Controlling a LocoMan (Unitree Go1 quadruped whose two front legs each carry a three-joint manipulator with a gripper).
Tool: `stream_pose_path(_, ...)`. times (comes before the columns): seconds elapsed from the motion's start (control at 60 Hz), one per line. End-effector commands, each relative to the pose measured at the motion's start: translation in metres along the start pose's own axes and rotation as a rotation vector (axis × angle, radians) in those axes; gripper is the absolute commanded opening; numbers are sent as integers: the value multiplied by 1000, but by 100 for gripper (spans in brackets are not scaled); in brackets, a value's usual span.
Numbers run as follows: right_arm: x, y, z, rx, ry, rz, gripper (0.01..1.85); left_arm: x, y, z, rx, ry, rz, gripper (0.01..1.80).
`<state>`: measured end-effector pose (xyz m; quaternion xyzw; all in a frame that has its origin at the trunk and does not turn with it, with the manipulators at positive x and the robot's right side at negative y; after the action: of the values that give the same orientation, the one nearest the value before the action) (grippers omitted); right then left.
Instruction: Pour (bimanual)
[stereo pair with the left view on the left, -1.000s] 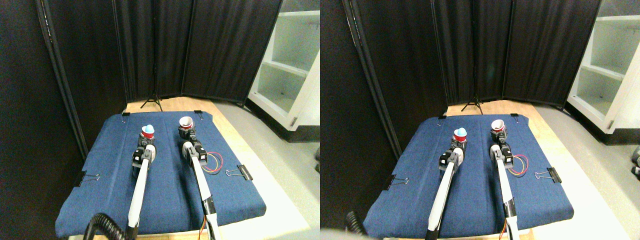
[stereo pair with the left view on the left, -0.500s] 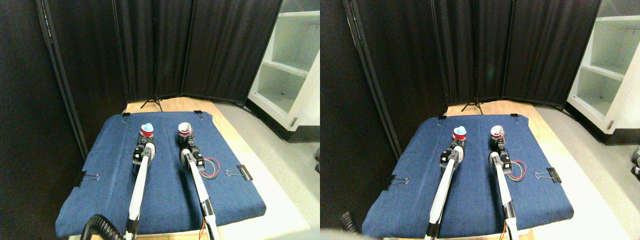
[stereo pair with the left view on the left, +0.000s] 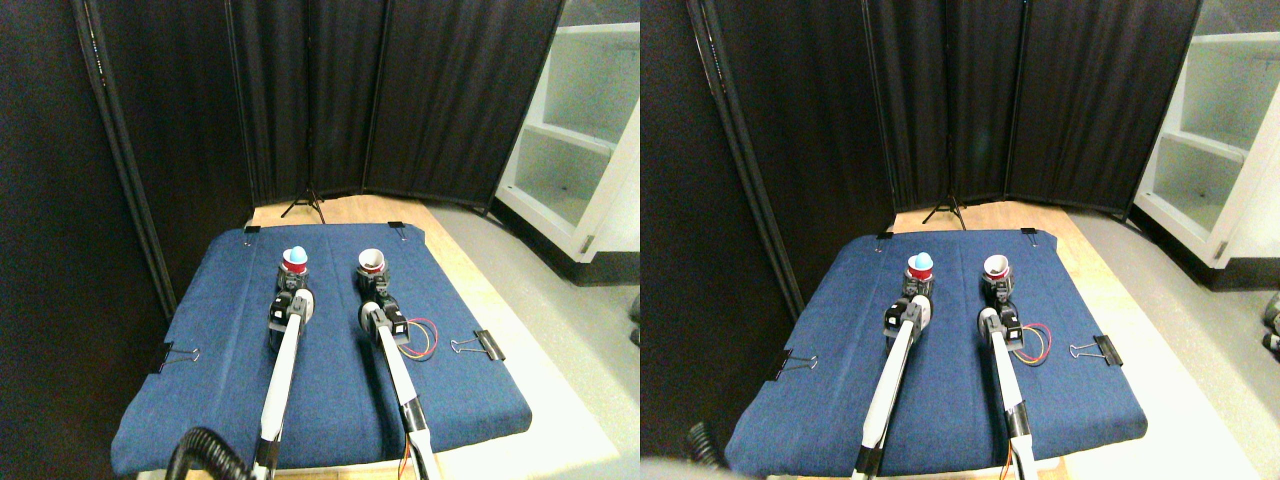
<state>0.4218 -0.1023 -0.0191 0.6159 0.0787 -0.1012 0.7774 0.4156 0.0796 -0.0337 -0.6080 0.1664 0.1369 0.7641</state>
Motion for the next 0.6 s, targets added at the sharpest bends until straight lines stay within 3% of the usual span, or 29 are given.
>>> stream_pose_path(0.017, 3, -6, 1, -17, -11, -3, 36, 1, 8, -6, 46, 20, 32, 33)
stream_pose_path(0.267, -1, -11, 3, -16, -52, -34, 37, -6, 10, -6, 124, -58, 66, 33)
stream_pose_path(0.367, -2, -13, 5, 26, -12, -51, 48, -7, 12, -4, 131, -69, 86, 33)
stream_pose_path(0.467, -2, -17, 7, 121, 46, -91, 74, -11, 12, -2, 130, -74, 96, 33)
stream_pose_path(0.6, -6, -18, 8, 122, 89, -107, 84, -12, 13, 0, 131, -86, 93, 33)
